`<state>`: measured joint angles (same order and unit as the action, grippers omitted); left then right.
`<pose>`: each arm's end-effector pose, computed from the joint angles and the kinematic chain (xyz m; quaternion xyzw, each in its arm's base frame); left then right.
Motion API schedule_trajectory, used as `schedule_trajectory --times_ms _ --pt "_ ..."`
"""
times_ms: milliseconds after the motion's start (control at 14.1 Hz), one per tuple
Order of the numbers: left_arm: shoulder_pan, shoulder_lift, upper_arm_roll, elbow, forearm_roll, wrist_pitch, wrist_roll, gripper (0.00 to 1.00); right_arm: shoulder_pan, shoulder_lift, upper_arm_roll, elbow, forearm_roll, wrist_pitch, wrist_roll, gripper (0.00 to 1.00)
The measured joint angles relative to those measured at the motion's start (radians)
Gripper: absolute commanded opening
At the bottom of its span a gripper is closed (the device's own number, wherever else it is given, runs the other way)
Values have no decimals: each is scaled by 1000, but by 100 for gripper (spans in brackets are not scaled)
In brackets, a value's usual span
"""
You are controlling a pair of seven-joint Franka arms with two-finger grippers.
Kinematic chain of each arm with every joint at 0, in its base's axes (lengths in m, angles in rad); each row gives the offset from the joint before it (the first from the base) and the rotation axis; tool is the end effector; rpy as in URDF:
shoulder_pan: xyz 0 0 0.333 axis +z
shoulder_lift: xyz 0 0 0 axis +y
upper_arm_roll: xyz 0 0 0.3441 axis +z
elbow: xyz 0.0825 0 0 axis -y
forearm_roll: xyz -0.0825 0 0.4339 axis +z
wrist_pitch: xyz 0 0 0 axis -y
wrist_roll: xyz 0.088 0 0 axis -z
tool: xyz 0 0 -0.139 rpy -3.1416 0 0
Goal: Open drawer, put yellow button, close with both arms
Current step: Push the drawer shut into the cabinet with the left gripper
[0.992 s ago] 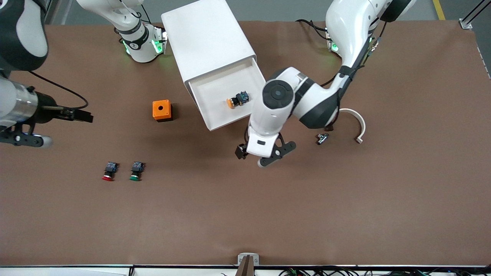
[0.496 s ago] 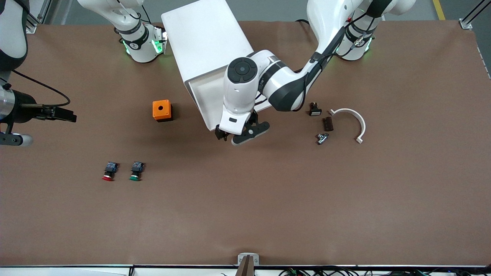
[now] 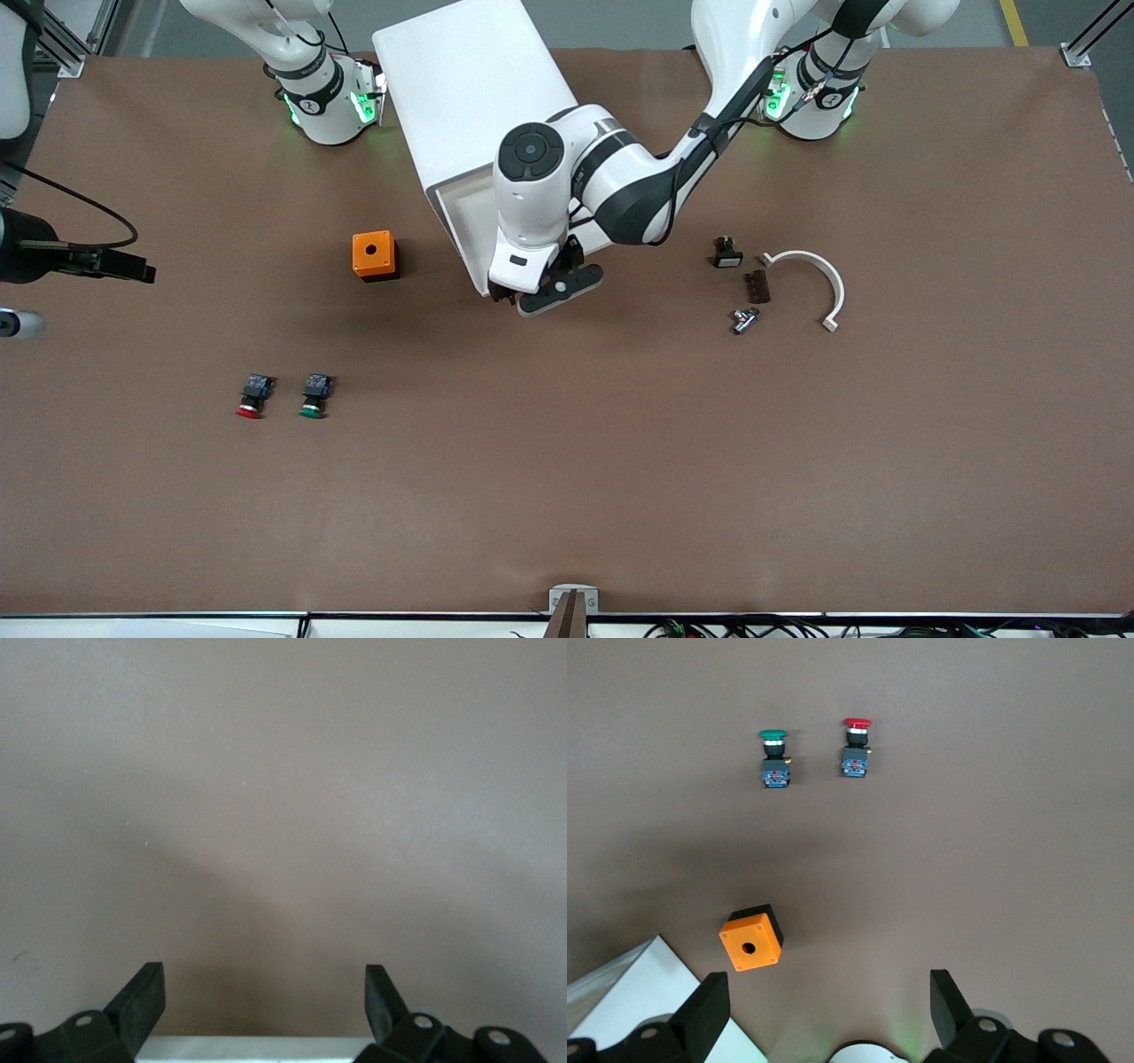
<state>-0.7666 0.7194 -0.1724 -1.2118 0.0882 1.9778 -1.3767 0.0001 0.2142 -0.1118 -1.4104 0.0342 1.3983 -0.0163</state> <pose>0.5171 -0.6344 0.3324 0.9743 0.2231 -0.0025 0.0319 0.6431 -0.0599 0.5563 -0.9926 0.0464 0.1117 0.0123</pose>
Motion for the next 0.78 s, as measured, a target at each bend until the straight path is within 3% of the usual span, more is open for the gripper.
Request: schedule_trajectory --times_ms 780 --pt "-85 23 -3 -2 -209 -17 -6 100 -8 -4 12 67 -8 -8 -49 100"
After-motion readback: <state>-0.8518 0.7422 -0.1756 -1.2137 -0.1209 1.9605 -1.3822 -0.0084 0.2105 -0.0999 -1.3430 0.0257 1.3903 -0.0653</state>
